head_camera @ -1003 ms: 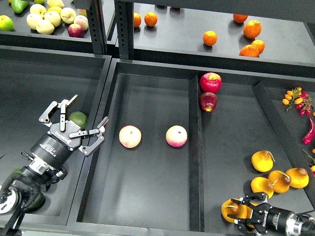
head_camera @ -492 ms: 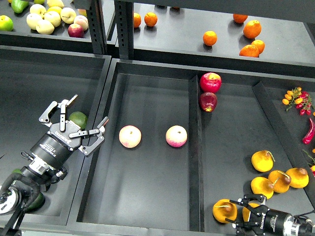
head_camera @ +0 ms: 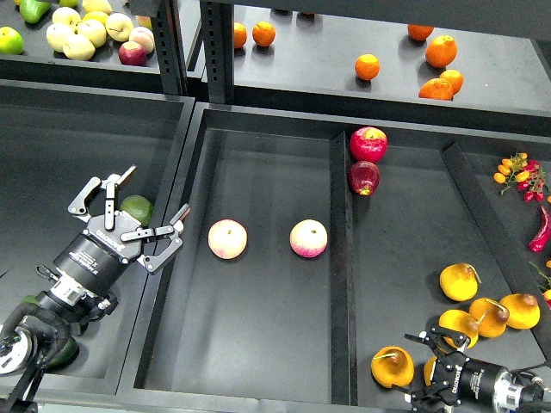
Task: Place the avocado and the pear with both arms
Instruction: 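Raise the open right gripper and move it back toward the apples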
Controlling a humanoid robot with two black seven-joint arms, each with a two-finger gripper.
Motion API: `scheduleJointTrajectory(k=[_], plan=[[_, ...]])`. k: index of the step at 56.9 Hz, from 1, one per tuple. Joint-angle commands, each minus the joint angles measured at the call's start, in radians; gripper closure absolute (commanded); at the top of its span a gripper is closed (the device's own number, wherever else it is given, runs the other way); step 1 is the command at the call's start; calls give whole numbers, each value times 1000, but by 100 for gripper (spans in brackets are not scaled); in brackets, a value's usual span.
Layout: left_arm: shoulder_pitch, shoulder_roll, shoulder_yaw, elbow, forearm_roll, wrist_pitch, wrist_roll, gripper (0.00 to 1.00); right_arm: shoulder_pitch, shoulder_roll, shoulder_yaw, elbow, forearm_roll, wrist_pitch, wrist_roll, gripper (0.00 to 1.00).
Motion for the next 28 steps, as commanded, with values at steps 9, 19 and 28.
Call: scheduleJointTrajectory(k=[9,19,28], plan=[[0,0,3,0,3,0,0,1,88,87,227,62,80,-52,0,2],[0,0,3,2,5,0,0,1,208,300,372,32,74,-193,0,1],[2,0,3,2,5,0,0,1,289,550,488,-67,25,-232,0,1]])
